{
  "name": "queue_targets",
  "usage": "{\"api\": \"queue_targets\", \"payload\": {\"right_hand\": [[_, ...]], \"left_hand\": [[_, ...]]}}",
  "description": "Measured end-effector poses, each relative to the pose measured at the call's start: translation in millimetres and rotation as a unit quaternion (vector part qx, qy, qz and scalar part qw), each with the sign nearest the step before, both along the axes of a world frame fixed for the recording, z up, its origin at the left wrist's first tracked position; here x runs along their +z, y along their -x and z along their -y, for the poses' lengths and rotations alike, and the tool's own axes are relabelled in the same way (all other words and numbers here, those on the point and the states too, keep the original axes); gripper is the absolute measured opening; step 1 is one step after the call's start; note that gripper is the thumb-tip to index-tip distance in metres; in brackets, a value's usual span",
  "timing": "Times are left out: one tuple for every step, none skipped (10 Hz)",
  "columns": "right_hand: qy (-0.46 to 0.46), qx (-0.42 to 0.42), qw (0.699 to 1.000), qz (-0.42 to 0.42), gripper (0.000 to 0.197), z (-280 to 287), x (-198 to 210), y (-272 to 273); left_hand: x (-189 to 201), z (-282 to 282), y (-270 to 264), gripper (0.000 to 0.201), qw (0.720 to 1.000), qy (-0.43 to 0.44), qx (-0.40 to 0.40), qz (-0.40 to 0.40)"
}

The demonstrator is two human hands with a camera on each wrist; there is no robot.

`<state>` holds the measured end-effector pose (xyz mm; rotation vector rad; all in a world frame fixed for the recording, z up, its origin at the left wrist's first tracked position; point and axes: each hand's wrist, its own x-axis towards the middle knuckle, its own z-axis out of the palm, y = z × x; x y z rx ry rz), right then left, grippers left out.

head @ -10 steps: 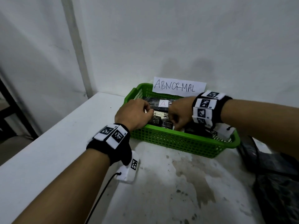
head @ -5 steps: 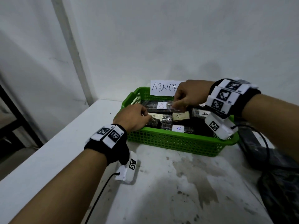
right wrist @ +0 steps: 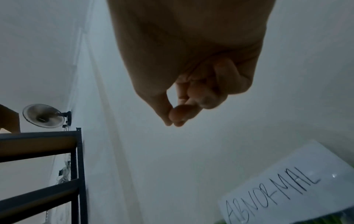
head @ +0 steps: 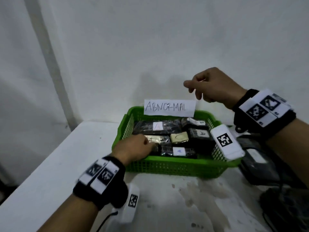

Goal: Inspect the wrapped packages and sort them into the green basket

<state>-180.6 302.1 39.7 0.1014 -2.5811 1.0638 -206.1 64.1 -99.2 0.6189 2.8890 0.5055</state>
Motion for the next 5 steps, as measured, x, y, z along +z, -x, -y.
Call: {"api": "queue_targets", "payload": {"right_hand": [[-0.060, -0.006, 0.998, 0.000, 0.037, 8, 16, 14], [-0.094, -0.021, 0.995, 0.018, 0.036, 12, 14, 28], [-0.061, -0.038, 0.997, 0.035, 0.035, 8, 1, 30], [-0.035, -0.068, 0.995, 0.067, 0.037, 2, -1, 23], [0.007, -0.079, 0.995, 0.064, 0.045, -8, 8, -4]], "left_hand": [[-2, -1, -3, 0.045, 0.998, -0.024, 0.021, -0.046], [-2, -4, -2, 0.040, 0.996, -0.054, 0.047, -0.050], [0, -2, -5, 0.035, 0.996, -0.081, 0.044, -0.018], [18, 0, -8, 0.022, 0.982, -0.189, 0.014, 0.021], [46, 13, -15, 0.008, 0.948, -0.309, -0.013, 0.079]]}}
